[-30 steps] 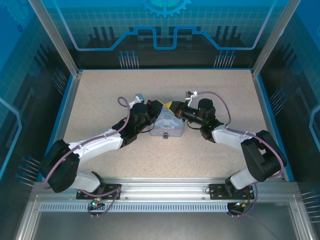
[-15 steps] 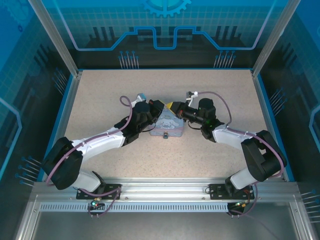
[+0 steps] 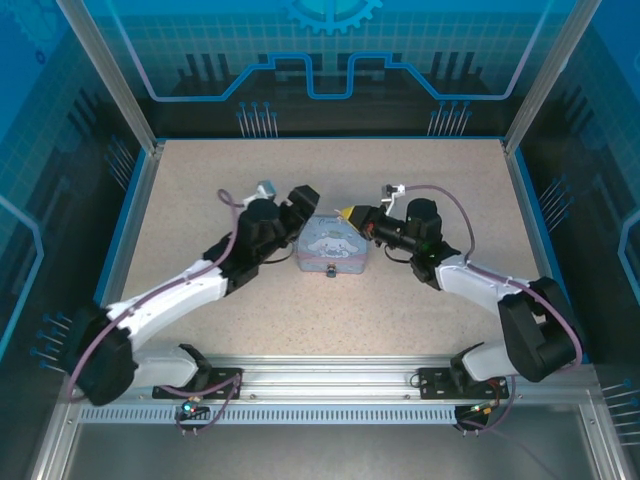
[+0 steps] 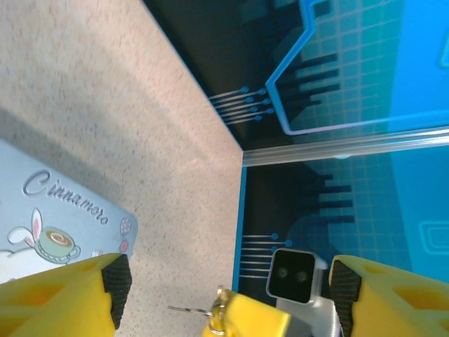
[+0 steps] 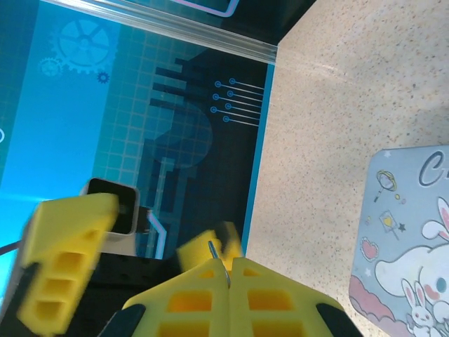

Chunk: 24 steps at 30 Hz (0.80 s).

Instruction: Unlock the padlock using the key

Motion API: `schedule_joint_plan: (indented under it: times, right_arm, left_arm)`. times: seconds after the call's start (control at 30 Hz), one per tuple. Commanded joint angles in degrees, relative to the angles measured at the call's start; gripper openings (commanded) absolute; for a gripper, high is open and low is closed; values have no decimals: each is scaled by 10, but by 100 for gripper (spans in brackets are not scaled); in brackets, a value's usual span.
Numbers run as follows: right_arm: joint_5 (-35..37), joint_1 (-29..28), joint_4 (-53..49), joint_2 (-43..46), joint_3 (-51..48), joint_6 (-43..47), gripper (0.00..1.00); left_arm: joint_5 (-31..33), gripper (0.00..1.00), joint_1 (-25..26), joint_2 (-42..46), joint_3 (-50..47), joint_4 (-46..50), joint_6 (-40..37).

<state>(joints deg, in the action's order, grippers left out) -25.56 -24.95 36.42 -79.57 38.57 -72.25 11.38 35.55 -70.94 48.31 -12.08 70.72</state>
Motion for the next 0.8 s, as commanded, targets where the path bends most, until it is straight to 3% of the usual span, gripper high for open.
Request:
schedule_joint_plan:
  times: [0.0,0.13,0.3,0.43,0.6,0.77]
  right_arm:
    - [5,15,-82,50,-9,49,0]
    - [3,38,-154,98,-16,87,0]
    - [2,72,-205,117,-13,78,0]
    - [3,80,-235,109,5,78,0]
    - [4,80,-213,75,14,47,0]
    - [5,71,-159,27,8,23,0]
  left_arm:
    - [-64,82,-44,76,-26,91,-97]
    - [-171,88,-83,121,-40,150,-198]
    - [-242,98,-64,138,-68,178,-288]
    - [-238,99,-12,130,-112,140,-322]
    - [-174,99,57,105,-175,81,-355]
    - [-130,99,80,81,-217,11,-382]
